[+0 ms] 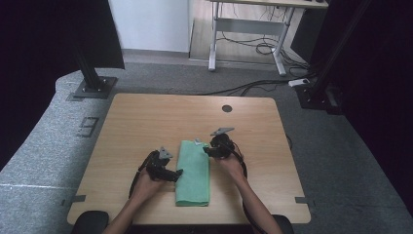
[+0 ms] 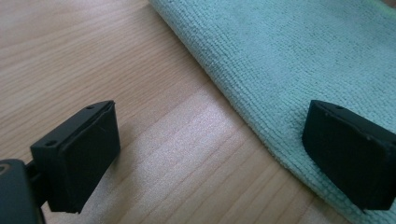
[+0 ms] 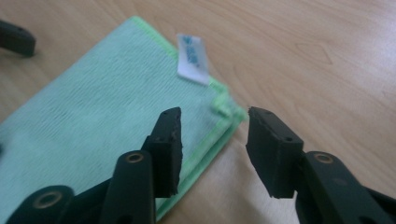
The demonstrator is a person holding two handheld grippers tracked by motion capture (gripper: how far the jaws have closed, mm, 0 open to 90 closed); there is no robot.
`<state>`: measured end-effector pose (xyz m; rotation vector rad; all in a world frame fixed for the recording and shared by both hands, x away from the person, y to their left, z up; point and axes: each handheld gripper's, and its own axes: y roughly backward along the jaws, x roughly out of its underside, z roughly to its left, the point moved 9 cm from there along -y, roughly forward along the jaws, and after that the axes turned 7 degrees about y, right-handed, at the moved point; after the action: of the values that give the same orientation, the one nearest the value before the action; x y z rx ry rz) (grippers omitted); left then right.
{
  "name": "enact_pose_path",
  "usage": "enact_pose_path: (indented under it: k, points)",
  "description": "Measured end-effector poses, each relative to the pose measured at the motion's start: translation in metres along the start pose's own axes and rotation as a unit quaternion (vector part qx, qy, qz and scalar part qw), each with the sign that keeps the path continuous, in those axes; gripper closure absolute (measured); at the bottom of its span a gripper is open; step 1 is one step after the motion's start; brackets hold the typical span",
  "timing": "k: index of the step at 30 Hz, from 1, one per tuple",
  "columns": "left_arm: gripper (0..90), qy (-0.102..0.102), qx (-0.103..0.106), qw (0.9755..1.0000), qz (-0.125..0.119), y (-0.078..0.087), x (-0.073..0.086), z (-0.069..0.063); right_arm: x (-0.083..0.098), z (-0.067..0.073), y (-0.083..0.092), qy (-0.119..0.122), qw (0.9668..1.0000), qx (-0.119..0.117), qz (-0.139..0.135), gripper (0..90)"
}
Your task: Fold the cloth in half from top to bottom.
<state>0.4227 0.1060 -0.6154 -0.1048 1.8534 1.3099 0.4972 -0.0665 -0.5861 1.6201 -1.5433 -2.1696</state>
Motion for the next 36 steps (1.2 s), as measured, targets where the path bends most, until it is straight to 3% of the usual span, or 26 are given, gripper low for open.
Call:
enact_pose_path:
  k: [7, 10, 13, 22, 30, 36]
  points:
    - [4.5, 0.0, -0.001, 1.0, -0.001, 0.0, 0.0, -0.001, -0.006, -0.004, -0.016, 0.001, 0.9999, 0.003, 0.014, 59.1]
    - [4.5, -0.005, 0.003, 1.0, 0.0, 0.0, 0.0, -0.004, -0.004, -0.007, -0.022, 0.01, 0.9995, 0.016, 0.025, 56.9]
    - [4.5, -0.008, 0.006, 1.0, 0.001, -0.001, 0.0, -0.007, 0.0, -0.009, -0.026, 0.007, 0.9995, 0.011, 0.03, 57.0]
    - [4.4, -0.008, 0.007, 0.9999, 0.001, -0.001, 0.0, -0.008, -0.001, -0.004, -0.024, 0.007, 0.9989, -0.021, 0.042, 82.5]
    - [4.3, -0.008, 0.007, 0.9999, 0.002, -0.001, 0.0, -0.007, -0.005, -0.004, -0.012, 0.006, 0.9993, -0.028, 0.026, 85.2]
    - [4.3, -0.005, 0.006, 1.0, 0.0, -0.001, 0.0, -0.008, -0.017, 0.003, 0.006, 0.028, 0.9991, -0.031, 0.006, 85.3]
